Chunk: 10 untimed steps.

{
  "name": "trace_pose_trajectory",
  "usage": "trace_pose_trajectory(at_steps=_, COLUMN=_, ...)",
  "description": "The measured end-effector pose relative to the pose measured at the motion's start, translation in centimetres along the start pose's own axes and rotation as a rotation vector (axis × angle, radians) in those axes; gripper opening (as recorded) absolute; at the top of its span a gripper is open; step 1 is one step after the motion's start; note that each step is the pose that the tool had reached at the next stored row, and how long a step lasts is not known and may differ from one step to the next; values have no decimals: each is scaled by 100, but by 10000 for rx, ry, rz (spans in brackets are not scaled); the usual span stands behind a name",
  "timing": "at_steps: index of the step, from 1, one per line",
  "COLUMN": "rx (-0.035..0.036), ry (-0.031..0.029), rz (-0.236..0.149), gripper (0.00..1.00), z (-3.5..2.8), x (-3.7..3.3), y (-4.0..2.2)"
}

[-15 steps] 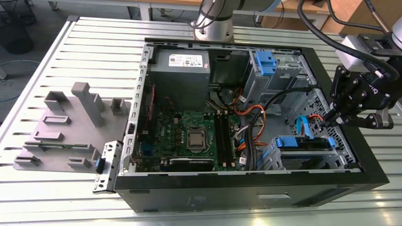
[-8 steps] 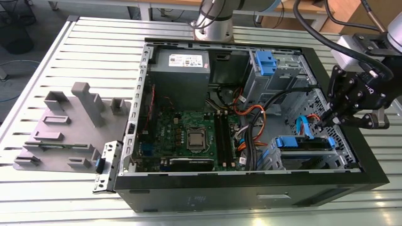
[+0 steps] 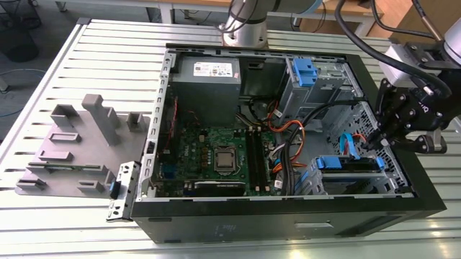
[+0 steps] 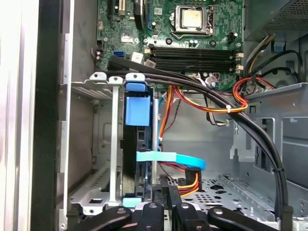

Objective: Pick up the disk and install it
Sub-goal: 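Insert the second disk wire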

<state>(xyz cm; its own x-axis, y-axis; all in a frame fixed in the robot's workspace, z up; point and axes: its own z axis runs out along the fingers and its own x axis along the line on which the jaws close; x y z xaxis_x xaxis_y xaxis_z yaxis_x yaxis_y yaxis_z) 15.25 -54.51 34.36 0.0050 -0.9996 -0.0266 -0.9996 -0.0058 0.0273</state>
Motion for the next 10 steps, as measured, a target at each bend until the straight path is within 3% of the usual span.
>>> trace_pose_trajectory(at_steps=10, rx=0, ry=8, rz=0, gripper=16, z=-2, x=156, y=33)
